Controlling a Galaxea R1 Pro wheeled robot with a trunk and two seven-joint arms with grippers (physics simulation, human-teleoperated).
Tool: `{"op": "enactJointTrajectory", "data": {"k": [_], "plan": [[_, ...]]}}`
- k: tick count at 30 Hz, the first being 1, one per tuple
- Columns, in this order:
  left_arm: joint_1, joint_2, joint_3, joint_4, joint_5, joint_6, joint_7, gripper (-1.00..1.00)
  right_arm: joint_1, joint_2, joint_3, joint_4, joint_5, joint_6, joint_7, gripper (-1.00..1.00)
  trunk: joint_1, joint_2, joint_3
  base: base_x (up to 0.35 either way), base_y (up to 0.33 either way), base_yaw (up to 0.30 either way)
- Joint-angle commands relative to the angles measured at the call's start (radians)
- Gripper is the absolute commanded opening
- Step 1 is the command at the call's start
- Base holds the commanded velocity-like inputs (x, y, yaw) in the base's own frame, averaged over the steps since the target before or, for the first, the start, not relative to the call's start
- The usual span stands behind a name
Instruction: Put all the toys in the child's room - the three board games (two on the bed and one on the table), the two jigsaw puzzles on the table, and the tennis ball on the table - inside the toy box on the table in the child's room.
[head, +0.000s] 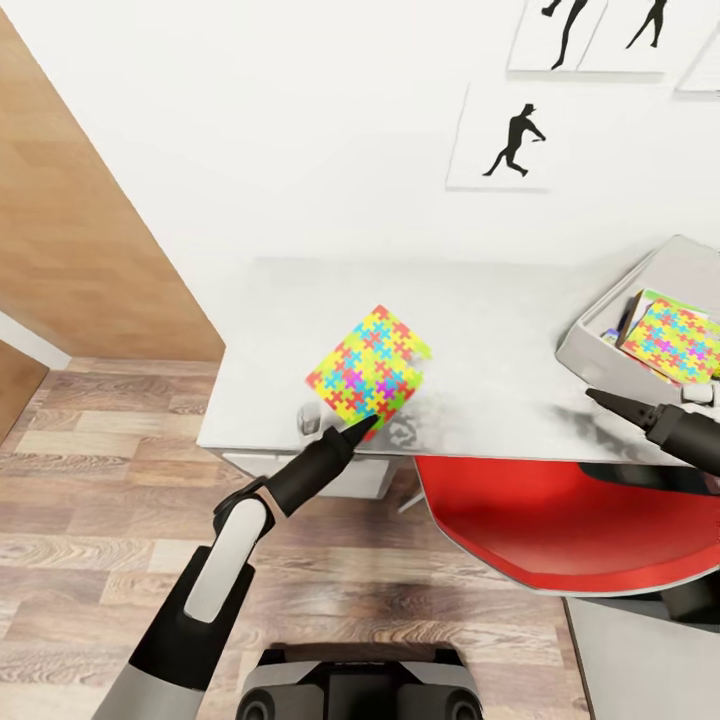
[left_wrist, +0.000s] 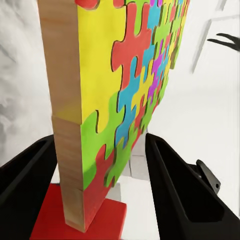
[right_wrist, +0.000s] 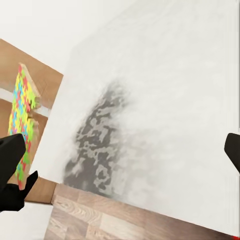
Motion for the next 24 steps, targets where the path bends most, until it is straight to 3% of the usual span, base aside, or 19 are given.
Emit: {"op": "enactJointTrajectory", "data": {"k": [1,2,3,7,17,18,24], "plan": [[0.002,-0.001,-0.001,-0.008,0.005,0.007,0.002,-1.0,-0.001,0.0,-0.005,0.0,0.002,0.011,0.004,1.0,0.001,-0.001,-0.001,0.0,0.0,-0.05],[0.013,-0.001,-0.012,-0.053,0.005,0.008,0.007,-1.0,-0.001,-0.002,-0.044,0.0,0.002,0.075,0.005,1.0,0.001,-0.001,-0.001,0.0,0.0,-0.199],[0.013,-0.001,-0.012,-0.053,0.005,0.008,0.007,-1.0,-0.001,-0.002,-0.044,0.0,0.002,0.075,0.005,1.0,0.001,-0.001,-0.001,0.0,0.0,-0.199],[0.017,-0.002,-0.017,-0.077,0.005,0.017,0.008,-1.0,-0.001,-0.005,-0.103,0.0,0.002,0.1,0.021,1.0,0.001,-0.001,-0.001,0.0,0.0,-0.235],[0.018,-0.001,-0.021,-0.111,0.005,0.032,0.007,-1.0,0.0,-0.031,-0.138,-0.001,0.002,0.1,0.085,1.0,0.001,-0.001,0.0,0.0,0.0,-0.274],[0.018,0.001,-0.044,-0.132,0.004,0.034,0.008,-1.0,0.0,-0.033,-0.151,-0.001,0.002,0.1,0.09,1.0,0.001,-0.001,0.0,0.0,0.0,-0.286],[0.012,0.003,-0.054,-0.144,0.004,0.034,0.011,-1.0,0.0,-0.03,-0.154,-0.001,0.001,0.1,0.09,1.0,0.001,-0.001,0.003,0.0,0.0,-0.275]]}}
